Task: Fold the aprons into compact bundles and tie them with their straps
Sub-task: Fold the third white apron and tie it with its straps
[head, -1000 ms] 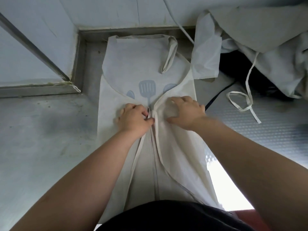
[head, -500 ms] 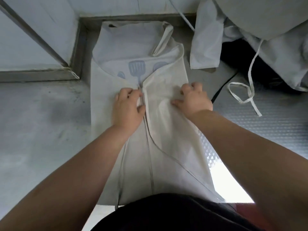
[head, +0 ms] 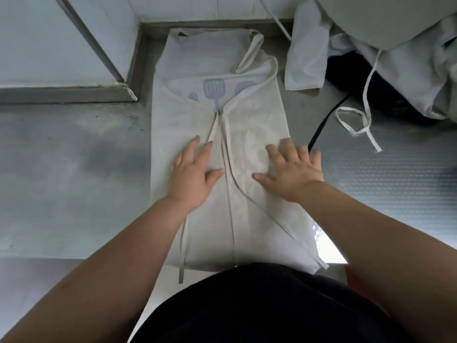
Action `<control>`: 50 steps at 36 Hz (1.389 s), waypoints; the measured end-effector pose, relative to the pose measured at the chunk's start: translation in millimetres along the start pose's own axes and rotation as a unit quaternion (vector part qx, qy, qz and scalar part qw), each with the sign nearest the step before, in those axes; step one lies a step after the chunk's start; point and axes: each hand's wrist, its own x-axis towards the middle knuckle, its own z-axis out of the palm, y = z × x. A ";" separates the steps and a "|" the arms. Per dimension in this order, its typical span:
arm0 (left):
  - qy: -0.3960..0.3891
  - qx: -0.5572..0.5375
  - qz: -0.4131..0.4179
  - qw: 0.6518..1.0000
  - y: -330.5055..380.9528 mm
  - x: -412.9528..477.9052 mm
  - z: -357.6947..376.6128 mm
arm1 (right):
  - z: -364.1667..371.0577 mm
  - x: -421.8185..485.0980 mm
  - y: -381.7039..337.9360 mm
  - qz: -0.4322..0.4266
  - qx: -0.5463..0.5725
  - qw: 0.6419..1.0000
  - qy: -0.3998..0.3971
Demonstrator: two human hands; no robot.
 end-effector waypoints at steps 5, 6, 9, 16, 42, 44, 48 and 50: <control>0.019 0.010 -0.028 0.999 -36.9 -41.8 -12.5 | 8.7 -30.0 -31.3 -0.025 0.039 0.998 0.052; 0.011 0.012 -0.037 0.999 -42.6 -48.5 -14.0 | 11.9 -34.1 -36.3 -0.035 0.050 0.997 0.050; -0.061 0.019 -0.045 0.997 -53.4 -70.6 -13.3 | 29.3 -48.4 -50.9 -0.042 0.107 0.993 0.024; -0.181 0.094 -0.042 0.978 -58.1 -76.6 -3.8 | 45.2 -58.0 -56.9 -0.020 0.143 0.988 0.057; -0.031 -0.063 0.022 0.997 -40.7 -71.2 -3.3 | 21.6 -54.8 -87.0 0.008 0.235 0.971 0.035; -0.019 -0.051 0.005 0.998 -36.4 -76.5 -0.3 | 25.2 -58.6 -94.9 0.063 0.322 0.944 0.036; -0.022 -0.047 -0.018 0.999 -23.7 -76.9 1.5 | 23.2 -55.3 -102.6 0.124 0.339 0.932 0.025; -0.033 -0.047 -0.038 0.998 -20.2 -73.4 1.9 | 21.5 -49.3 -104.4 0.139 0.324 0.936 0.021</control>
